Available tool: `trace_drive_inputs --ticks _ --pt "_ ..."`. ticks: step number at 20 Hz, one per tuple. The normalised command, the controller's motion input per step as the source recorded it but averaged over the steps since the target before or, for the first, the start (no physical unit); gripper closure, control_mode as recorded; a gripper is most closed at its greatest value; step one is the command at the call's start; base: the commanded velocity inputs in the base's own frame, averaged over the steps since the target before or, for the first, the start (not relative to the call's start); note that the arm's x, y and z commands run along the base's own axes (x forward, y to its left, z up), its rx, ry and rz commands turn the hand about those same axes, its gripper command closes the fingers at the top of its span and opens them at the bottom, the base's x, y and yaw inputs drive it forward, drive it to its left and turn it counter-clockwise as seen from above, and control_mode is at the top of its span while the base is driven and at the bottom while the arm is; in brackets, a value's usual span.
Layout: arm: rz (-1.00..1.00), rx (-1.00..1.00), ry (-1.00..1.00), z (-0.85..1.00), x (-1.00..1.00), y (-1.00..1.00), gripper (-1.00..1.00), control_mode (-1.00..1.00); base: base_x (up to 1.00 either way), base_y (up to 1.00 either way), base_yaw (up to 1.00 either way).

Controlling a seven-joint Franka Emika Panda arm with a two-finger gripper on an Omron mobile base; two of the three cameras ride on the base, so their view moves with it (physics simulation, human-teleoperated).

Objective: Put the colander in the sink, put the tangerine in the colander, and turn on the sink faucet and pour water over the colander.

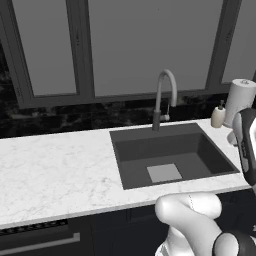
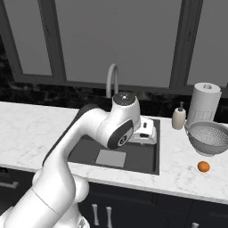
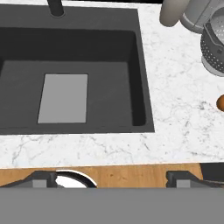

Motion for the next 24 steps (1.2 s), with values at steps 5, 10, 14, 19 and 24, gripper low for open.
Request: trace_drive_inputs --ticks 5,10,14,19,24 --pt "-0.04 0.00 0.00 0.00 0.02 -0.27 -1.00 -1.00 0.00 0.00 0.00" --pt "0.00 0.00 -0.03 -0.11 0.22 -0.45 -1.00 -1.00 0.00 0.00 0.00" --pt "0.00 -0.10 -0.10 -0.42 0.42 -0.58 -1.00 -1.00 0.00 0.00 0.00" --pt "-0.07 -0.29 -0.21 -0.43 0.42 -0.09 -1.00 -1.00 0.00 0.00 0.00" --pt "-0.09 -0.28 -0.27 -0.37 0.26 -0.13 -1.00 -1.00 0.00 0.00 0.00"
